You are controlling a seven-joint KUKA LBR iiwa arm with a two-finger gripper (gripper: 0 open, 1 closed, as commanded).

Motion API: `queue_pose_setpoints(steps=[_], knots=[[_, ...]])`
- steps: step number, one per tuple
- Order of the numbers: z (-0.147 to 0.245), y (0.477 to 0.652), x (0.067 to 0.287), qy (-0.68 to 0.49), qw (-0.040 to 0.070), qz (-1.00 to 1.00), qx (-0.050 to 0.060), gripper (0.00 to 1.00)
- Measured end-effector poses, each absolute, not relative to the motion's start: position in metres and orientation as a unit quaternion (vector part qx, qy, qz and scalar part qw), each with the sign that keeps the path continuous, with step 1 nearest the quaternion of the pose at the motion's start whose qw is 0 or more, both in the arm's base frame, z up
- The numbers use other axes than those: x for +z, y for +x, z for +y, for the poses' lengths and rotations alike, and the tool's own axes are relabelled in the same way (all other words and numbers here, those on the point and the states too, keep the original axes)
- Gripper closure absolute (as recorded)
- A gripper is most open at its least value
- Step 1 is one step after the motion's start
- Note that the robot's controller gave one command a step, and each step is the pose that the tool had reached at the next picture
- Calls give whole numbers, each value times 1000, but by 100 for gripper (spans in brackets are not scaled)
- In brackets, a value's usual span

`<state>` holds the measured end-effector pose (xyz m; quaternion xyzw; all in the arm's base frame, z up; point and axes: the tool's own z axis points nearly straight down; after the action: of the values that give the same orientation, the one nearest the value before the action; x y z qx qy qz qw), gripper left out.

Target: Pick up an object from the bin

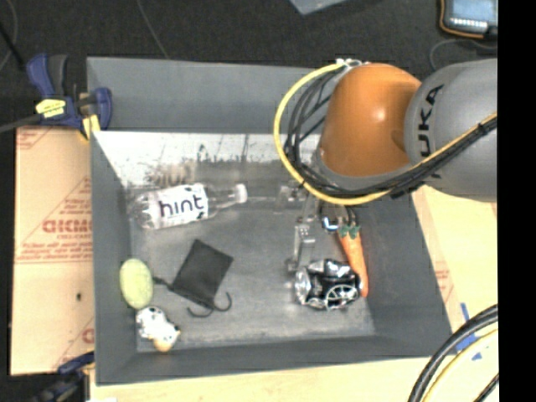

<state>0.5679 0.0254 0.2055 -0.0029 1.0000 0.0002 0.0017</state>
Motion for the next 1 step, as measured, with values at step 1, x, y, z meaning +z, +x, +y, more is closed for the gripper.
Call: queue_pose_setpoints(steps=[1], knots=[[-2,564,183,-21,2,1000,0,0]])
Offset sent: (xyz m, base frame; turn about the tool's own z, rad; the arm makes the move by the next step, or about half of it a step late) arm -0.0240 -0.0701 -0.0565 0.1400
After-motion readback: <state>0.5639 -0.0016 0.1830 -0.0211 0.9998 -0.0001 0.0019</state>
